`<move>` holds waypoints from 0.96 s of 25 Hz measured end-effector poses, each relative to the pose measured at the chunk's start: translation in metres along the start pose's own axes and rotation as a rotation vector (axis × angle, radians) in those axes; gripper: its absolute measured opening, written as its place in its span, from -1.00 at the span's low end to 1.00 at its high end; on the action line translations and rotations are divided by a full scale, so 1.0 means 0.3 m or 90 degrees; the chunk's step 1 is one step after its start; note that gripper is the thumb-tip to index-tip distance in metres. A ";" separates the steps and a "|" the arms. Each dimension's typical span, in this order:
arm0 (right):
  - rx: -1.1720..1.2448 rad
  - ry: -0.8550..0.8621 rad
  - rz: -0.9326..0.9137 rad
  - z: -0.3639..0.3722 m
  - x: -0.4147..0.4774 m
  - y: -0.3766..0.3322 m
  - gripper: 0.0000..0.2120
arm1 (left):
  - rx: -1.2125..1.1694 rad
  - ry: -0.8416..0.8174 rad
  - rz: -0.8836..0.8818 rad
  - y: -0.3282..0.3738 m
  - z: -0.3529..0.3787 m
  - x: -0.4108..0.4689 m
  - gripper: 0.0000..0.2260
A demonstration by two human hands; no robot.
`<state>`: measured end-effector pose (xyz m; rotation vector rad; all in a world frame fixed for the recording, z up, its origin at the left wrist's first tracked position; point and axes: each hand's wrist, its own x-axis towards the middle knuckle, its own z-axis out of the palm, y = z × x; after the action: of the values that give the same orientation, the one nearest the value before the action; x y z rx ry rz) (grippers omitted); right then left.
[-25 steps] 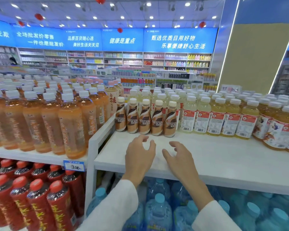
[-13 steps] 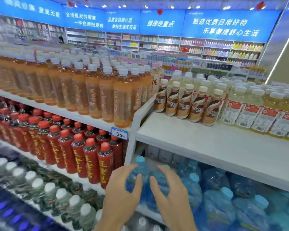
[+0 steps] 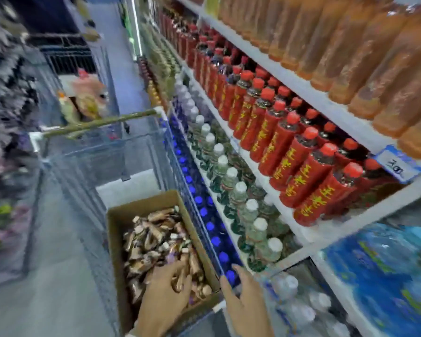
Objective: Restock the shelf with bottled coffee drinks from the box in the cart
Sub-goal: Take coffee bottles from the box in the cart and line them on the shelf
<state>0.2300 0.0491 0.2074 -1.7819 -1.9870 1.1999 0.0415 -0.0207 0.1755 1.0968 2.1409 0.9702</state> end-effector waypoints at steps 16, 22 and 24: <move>-0.083 -0.218 0.104 0.480 0.193 -0.021 -0.46 | 0.151 -0.127 -0.291 -0.611 0.072 0.432 -0.50; -0.076 -0.219 0.153 0.554 0.226 0.032 -0.46 | 0.378 -0.272 -0.259 -0.780 0.179 0.597 -0.39; -0.080 -0.225 0.164 0.568 0.236 0.033 -0.45 | 0.419 -0.271 -0.237 -0.807 0.183 0.610 -0.44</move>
<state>0.1110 0.0410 0.0660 -2.0576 -2.1023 1.5994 -0.1239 0.0536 -0.0741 1.0031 2.2173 -0.1544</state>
